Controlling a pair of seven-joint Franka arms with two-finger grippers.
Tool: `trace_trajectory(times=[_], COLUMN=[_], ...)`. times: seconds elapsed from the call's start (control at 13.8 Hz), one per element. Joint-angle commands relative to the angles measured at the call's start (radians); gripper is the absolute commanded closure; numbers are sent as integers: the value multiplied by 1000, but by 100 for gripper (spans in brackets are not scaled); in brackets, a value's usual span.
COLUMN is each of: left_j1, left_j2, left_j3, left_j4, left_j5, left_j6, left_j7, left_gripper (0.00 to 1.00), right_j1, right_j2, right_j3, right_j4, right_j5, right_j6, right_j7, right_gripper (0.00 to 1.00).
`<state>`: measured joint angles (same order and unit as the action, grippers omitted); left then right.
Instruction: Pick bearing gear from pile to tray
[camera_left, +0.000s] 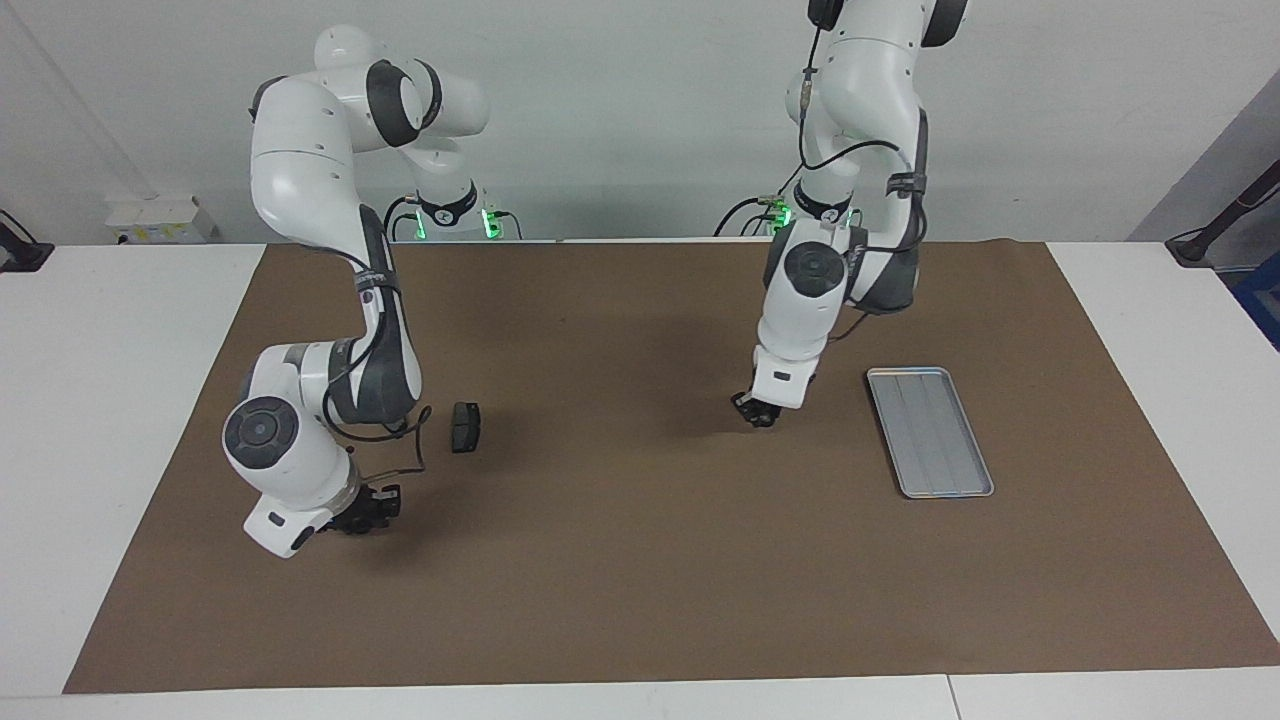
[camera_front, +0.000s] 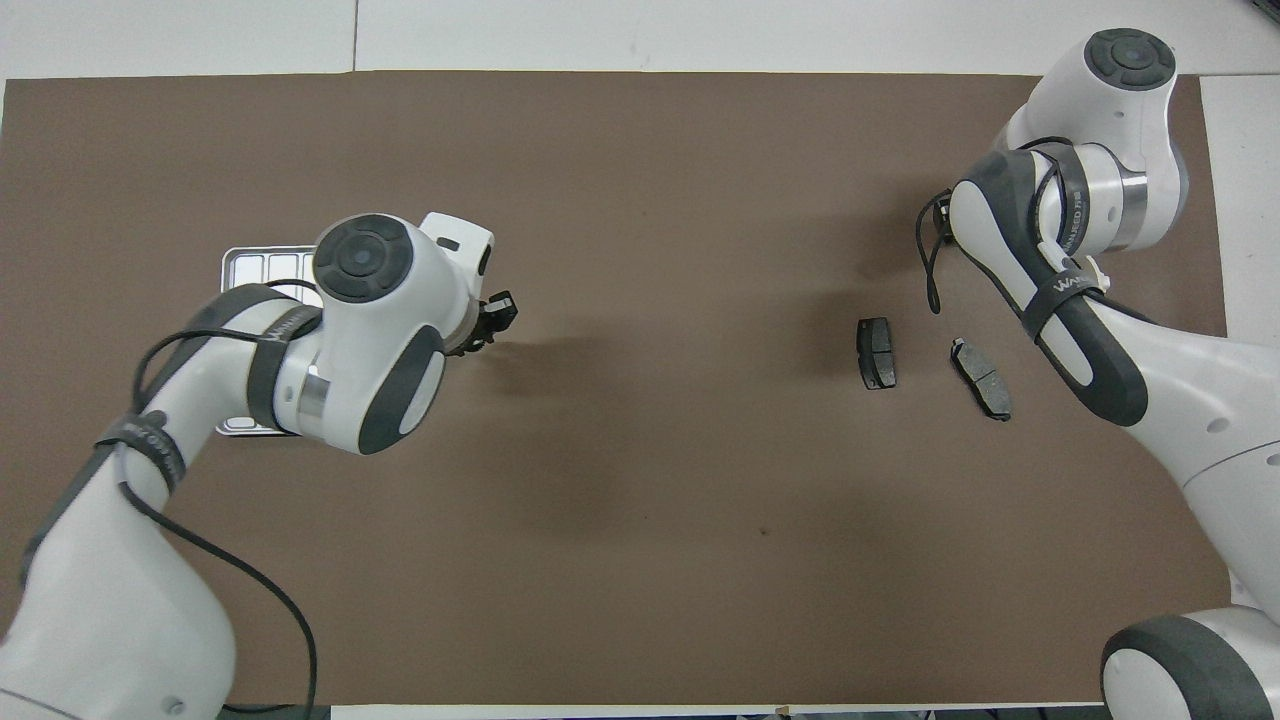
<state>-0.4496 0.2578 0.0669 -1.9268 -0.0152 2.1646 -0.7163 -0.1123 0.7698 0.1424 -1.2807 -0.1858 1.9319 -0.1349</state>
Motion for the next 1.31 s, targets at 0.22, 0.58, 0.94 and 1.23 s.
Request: trace_trajectory(times=[0.22, 0.58, 0.94, 1.23], left_j1=[273, 374, 405, 397], left_j2=[-114, -114, -120, -115], left_j3=[-10, -9, -9, -10], left_j4=[-87, -138, -248, -278], left_j5=[12, 12, 12, 11], left_j6=[-66, 21, 121, 159], left_j7=[493, 733, 781, 738], left_gripper=[100, 100, 100, 100], right_j1=[-14, -4, 54, 153], right_j2=[2, 2, 0, -24], right_j3=[-27, -27, -35, -37], right_j4=[1, 3, 96, 165], right_j5=[-18, -15, -15, 3], right_j6=[-40, -42, -187, -313], right_j7=[-83, -91, -16, 164], right_gripper=[81, 100, 100, 100])
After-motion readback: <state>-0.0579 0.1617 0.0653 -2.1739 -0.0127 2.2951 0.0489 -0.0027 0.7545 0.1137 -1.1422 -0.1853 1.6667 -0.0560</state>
